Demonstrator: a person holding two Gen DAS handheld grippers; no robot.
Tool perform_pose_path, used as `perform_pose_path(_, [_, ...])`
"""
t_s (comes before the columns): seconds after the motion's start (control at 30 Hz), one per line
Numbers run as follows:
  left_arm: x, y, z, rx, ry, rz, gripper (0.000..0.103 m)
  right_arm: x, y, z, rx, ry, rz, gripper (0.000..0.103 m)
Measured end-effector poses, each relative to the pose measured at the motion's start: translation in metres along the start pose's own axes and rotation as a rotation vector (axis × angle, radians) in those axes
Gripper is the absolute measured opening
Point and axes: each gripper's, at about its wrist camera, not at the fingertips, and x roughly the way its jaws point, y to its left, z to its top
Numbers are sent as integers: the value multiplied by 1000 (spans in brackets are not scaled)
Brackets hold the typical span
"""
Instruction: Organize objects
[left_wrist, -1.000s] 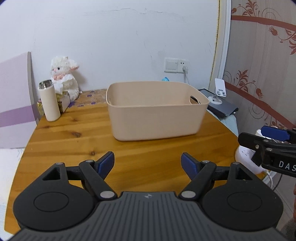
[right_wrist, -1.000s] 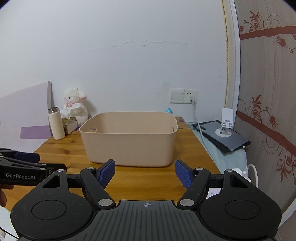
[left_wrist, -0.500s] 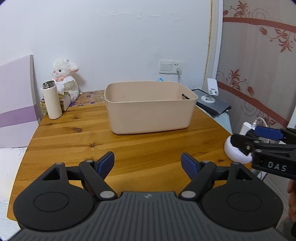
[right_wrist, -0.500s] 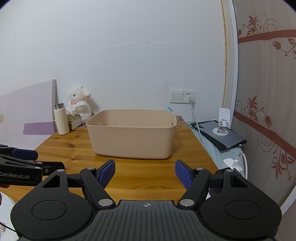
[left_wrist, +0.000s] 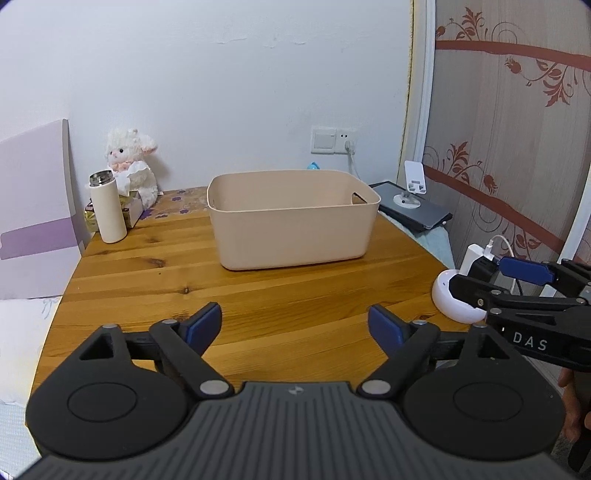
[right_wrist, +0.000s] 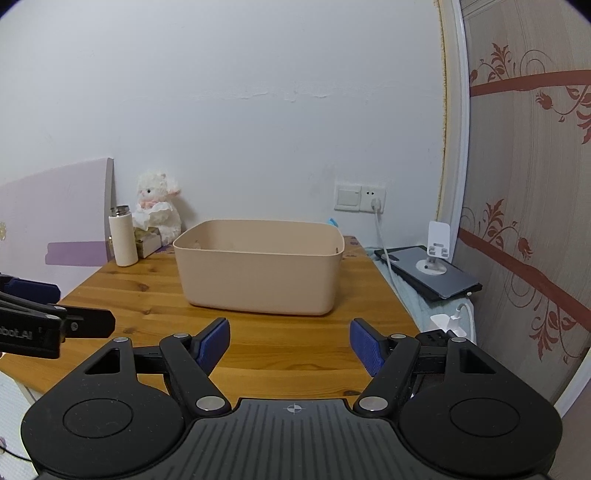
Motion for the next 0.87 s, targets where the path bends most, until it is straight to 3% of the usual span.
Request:
perform_pose_path(0.3, [-1, 1, 4, -4, 16, 6, 92, 0, -5, -1, 11, 12, -15, 74])
perform_pose_path(0.4, [-1, 2, 6, -6, 12, 16, 99, 2, -6, 0, 19, 13, -19, 74])
perform_pose_path(0.87, [19, 14, 11, -44, 53, 38, 99, 21, -11, -1, 43, 50, -24, 76])
